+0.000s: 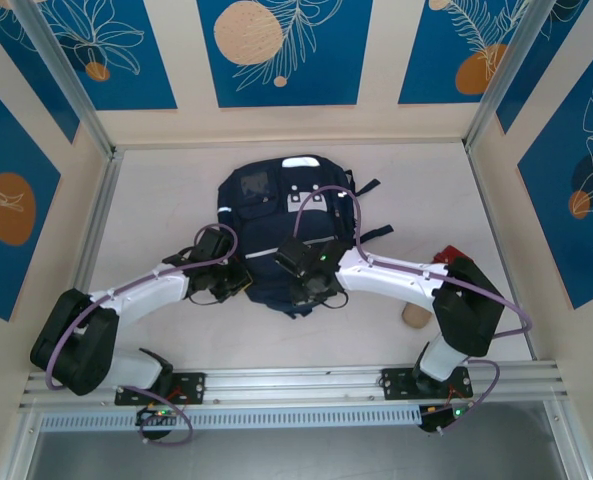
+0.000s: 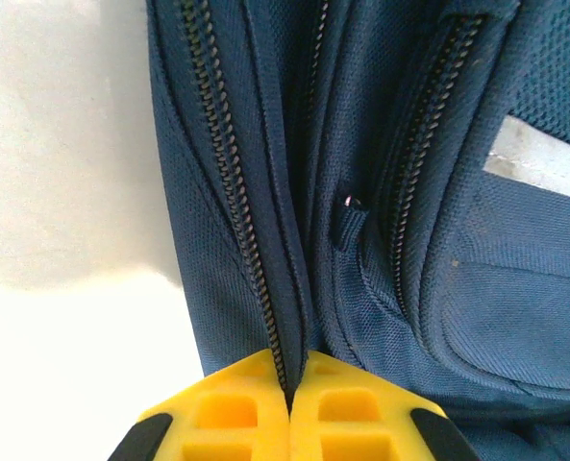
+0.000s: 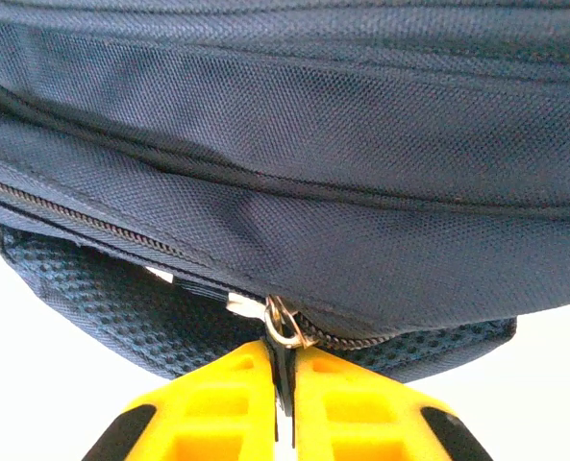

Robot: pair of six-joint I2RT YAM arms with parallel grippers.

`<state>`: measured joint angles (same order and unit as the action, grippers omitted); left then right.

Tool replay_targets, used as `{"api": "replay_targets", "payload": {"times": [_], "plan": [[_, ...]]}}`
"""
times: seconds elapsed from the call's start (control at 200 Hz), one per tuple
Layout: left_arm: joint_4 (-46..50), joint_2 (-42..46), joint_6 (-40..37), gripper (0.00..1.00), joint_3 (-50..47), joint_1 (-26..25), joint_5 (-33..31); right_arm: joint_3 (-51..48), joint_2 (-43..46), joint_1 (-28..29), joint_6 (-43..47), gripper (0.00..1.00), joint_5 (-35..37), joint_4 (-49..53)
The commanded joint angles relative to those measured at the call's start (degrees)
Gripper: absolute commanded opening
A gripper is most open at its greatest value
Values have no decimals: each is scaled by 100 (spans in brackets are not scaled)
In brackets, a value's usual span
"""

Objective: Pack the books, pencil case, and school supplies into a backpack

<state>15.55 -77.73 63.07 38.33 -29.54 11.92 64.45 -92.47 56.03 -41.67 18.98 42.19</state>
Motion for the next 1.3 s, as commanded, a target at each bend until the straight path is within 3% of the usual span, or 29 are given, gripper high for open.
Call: {"api": "replay_targets", "payload": {"times": [0.0, 0.485, 0.595, 0.705, 0.775, 1.04, 1.295], "plan": [[346, 113, -173, 0, 105, 93, -490, -141, -57, -148, 167, 16, 39, 366], [360, 119, -191, 0, 137, 89, -454, -266, -331, -223, 46, 26, -100, -91], [382, 128, -185, 0, 131, 94, -480, -283, -325, -226, 53, 21, -70, -90], [456, 169, -185, 0, 133, 100, -586, -292, -250, -225, 47, 5, 49, -2], [598, 215, -234, 0, 156, 107, -736, -292, -171, -225, -40, 0, 316, 181], [1244, 465, -592, 0, 180, 324, -1246, -702, 466, -481, -474, 0, 1440, 973], [1559, 748, -743, 0, 216, 424, -1394, -958, 799, -976, 162, 0, 668, 510]]}}
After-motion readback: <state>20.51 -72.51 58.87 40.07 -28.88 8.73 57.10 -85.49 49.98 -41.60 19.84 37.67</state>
